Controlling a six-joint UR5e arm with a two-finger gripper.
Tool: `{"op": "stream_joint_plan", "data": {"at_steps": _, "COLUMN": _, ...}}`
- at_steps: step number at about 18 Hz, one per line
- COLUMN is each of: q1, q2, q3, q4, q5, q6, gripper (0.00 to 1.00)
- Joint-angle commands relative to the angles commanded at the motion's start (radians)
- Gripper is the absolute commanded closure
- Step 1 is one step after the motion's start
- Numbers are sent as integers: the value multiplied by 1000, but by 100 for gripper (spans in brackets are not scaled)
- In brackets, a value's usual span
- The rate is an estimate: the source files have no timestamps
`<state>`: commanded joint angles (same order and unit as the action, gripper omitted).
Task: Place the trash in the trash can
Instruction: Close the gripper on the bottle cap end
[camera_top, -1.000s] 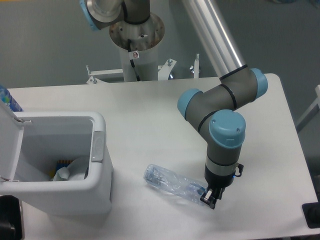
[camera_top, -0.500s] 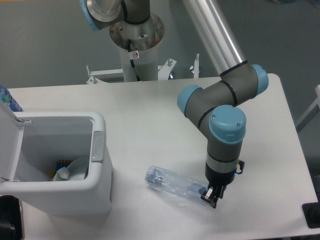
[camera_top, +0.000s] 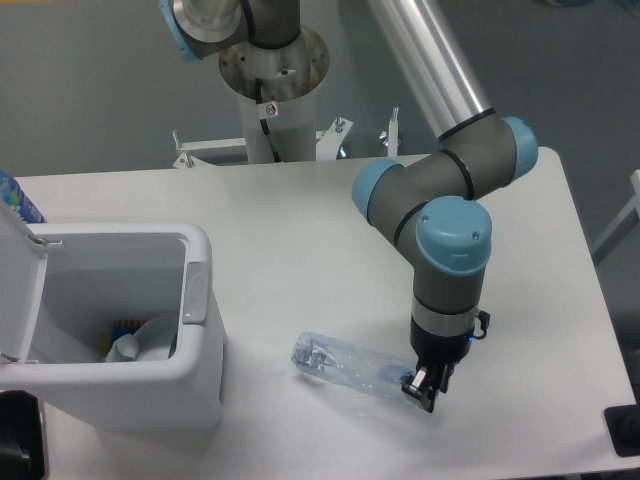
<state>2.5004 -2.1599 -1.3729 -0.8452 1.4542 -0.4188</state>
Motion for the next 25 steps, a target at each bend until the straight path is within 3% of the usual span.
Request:
{"op": "stream_joint_plan", "data": {"at_steps": 6, "q1": 0, "q2": 14, "q3": -2, "q4": -2, "q5": -2, "q6": 0, "gripper": 85}}
{"op": "stream_joint_plan", "data": {"at_steps": 19, "q1": 0, "q2": 69, "q3": 6, "q4": 6, "q5": -8, "q6": 2, "gripper": 85}}
{"op": "stream_joint_plan", "data": {"at_steps": 25, "q1": 0, "q2": 110, "q3": 58, "q4": 21, "q5": -8, "q6": 28, "gripper": 85}}
